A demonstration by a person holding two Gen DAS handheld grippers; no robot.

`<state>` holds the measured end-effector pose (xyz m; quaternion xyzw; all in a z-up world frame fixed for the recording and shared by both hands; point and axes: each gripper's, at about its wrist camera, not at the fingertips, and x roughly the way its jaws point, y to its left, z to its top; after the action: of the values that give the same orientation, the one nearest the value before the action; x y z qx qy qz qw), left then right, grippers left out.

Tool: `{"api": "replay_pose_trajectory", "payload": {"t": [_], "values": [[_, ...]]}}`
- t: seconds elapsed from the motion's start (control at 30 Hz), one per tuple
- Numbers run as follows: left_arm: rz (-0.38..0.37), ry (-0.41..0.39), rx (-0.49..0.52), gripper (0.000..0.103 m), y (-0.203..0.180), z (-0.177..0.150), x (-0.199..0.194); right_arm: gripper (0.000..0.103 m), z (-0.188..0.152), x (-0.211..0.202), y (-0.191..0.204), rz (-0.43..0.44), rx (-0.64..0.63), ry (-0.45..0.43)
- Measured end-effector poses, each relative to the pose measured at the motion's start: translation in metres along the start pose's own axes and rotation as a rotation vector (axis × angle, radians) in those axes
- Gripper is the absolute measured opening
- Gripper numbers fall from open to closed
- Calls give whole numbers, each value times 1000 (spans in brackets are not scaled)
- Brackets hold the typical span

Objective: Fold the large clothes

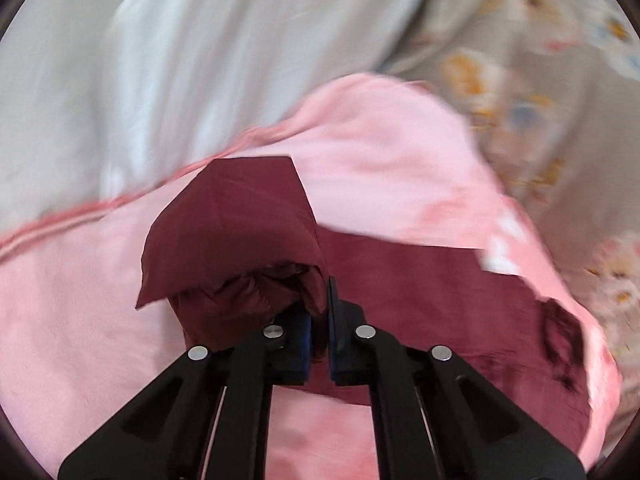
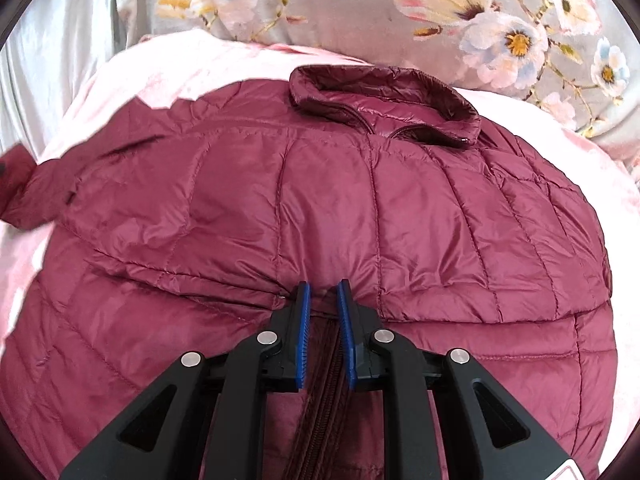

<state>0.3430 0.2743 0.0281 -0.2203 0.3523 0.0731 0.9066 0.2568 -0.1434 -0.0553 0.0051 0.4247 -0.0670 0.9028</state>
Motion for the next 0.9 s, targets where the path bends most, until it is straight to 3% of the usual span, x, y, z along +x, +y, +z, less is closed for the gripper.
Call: {"api": "replay_pose_trajectory", "payload": {"t": [0.2,0.4,0.47,0.53,0.6,0.67,0.7,0.8,0.9], "values": [[-211,-27,230,4,-129,-18,-57,16,-13,-47,-30,58,114,-84],[-388,46,447,8,-258,-89,-82,18,-43,-83,-64,52,164,-80],[-436,114,499,23,-292,-124,-77,29,-55,-92,-81,48,196,-78],[-457,198,522,50,-316,-160,-63,30,-64,-98,-95,36,217,-80],[-467,263,531,55,-331,-194,-51,31,-70,-101,-106,25,228,-74],[-456,299,548,66,-339,-215,-42,38,-76,-103,-116,22,241,-68],[-451,306,546,77,-340,-222,-42,40,-78,-104,-120,23,248,-67],[-501,331,467,91,-327,-225,-39,56,-79,-108,-135,34,278,-74],[-549,332,388,91,-303,-207,-42,63,-70,-109,-145,82,311,-78]]}}
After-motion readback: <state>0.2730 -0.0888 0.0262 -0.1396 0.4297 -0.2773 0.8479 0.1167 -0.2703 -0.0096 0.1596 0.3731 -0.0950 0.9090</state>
